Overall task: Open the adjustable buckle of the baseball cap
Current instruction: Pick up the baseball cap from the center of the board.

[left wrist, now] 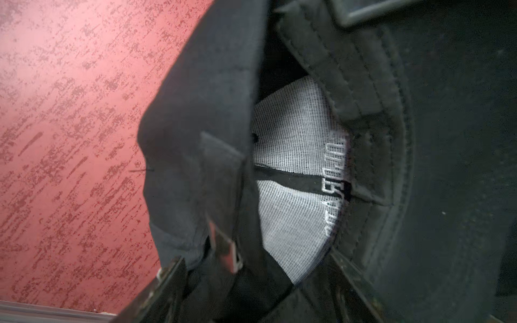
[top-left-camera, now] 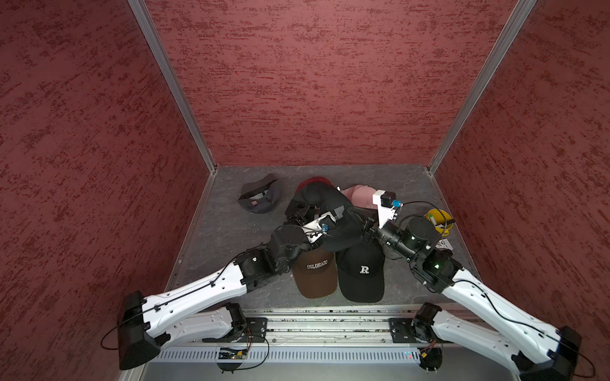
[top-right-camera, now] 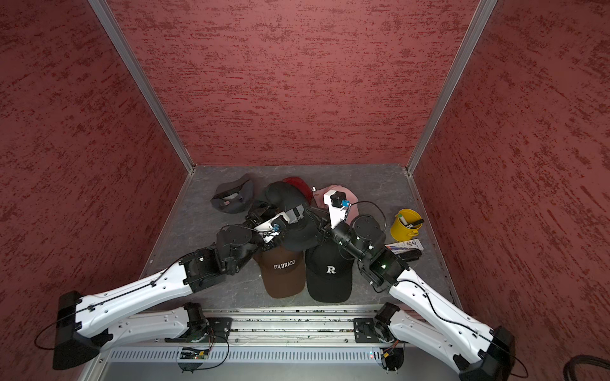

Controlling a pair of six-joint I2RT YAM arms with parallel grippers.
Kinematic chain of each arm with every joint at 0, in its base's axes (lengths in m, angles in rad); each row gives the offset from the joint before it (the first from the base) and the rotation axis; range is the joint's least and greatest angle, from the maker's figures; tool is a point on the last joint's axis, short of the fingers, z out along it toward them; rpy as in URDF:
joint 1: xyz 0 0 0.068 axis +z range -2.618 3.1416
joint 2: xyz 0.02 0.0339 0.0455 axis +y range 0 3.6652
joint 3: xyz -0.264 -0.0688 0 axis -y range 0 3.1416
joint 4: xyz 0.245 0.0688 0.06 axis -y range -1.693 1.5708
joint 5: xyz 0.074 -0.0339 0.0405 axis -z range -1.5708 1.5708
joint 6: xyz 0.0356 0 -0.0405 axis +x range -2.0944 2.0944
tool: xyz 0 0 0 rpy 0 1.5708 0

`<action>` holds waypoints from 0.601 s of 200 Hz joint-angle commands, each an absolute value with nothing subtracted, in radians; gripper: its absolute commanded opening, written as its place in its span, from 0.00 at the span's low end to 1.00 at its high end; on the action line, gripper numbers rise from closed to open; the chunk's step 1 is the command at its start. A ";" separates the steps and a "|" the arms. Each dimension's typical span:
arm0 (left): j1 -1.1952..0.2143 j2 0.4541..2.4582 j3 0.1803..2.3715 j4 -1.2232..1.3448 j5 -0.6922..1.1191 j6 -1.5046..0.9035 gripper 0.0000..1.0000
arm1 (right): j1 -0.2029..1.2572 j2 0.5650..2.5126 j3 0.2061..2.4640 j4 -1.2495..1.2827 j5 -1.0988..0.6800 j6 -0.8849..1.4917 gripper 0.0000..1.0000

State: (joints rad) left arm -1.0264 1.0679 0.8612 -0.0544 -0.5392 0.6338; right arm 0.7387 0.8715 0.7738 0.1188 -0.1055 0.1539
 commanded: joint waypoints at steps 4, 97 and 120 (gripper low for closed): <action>-1.013 1.120 0.870 0.117 -0.586 0.711 0.80 | 0.739 0.845 0.823 0.095 -0.128 0.135 0.00; -0.919 1.043 0.800 0.230 -0.434 0.669 0.71 | 0.738 0.799 0.860 0.027 -0.134 0.083 0.00; -0.897 1.014 0.790 0.201 -0.409 0.642 0.65 | 0.737 0.809 0.870 0.021 -0.135 0.074 0.00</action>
State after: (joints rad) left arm -0.9165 1.0485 0.7982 0.1986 -0.4782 0.6888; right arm 0.7387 0.8162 0.8272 0.0151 -0.1226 0.0959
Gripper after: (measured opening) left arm 0.678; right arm 0.049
